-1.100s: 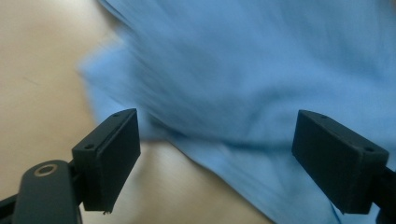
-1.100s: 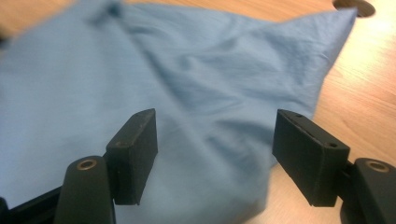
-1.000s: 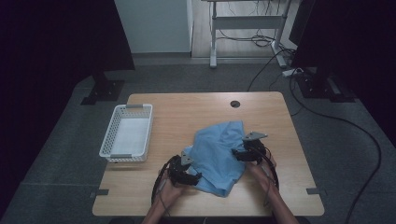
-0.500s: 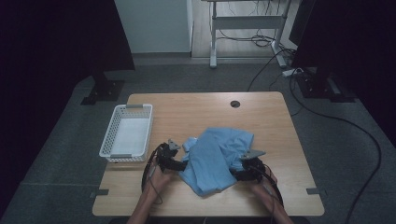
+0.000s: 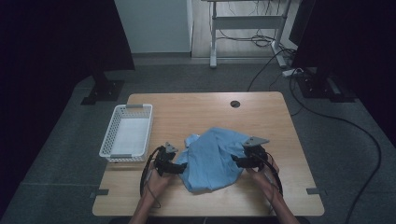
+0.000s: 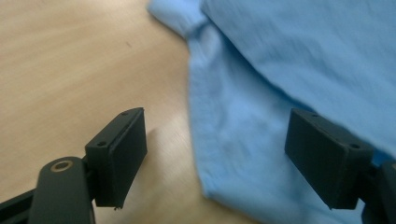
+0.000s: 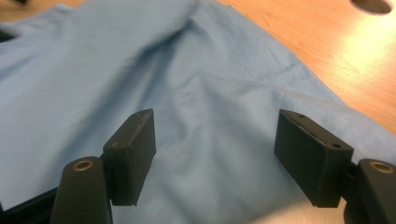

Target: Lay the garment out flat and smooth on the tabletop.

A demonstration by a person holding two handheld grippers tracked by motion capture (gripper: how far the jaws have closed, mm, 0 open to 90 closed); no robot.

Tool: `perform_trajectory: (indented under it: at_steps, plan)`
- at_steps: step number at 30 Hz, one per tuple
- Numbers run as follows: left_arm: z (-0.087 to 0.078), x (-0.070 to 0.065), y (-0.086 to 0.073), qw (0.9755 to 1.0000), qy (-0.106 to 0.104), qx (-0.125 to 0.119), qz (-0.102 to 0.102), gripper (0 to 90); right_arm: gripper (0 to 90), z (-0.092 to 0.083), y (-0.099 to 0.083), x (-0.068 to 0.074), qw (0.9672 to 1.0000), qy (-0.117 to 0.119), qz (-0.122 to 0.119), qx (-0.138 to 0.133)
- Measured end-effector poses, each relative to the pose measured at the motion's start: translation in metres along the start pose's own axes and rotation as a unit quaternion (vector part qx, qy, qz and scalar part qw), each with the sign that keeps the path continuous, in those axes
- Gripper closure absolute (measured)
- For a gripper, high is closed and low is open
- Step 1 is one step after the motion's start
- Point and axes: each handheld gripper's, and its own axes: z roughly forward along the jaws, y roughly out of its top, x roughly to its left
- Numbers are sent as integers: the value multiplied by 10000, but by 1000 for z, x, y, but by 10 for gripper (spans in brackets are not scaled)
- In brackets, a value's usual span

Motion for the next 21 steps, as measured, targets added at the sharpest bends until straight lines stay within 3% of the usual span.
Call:
perform_trajectory:
  at_steps: [4, 6, 9, 16, 19, 21]
  plan:
    - [2, 7, 2, 9999, 135, 11, -77, 185, 306, 31, -4, -8, 9994, 46, 37, 336]
    - [4, 15, 5, 9997, 204, 35, -106, 186, 309, 35, -9, -4, 9991, 51, -25, 423]
    - [9, 29, 10, 9996, 191, -32, -197, 217, 316, 29, -17, 5, 9989, 206, 85, 410]
    - [24, 51, 32, 9994, 222, 60, -261, 269, 325, 4, -33, 39, 9974, 422, -158, 569]
    - [23, 53, 45, 9990, 376, 211, -112, 333, 341, -7, -29, 38, 9975, 555, -66, 430]
    - [12, 52, 52, 9995, 152, -60, -257, 326, 341, -18, -20, 31, 9989, 405, -71, 243]
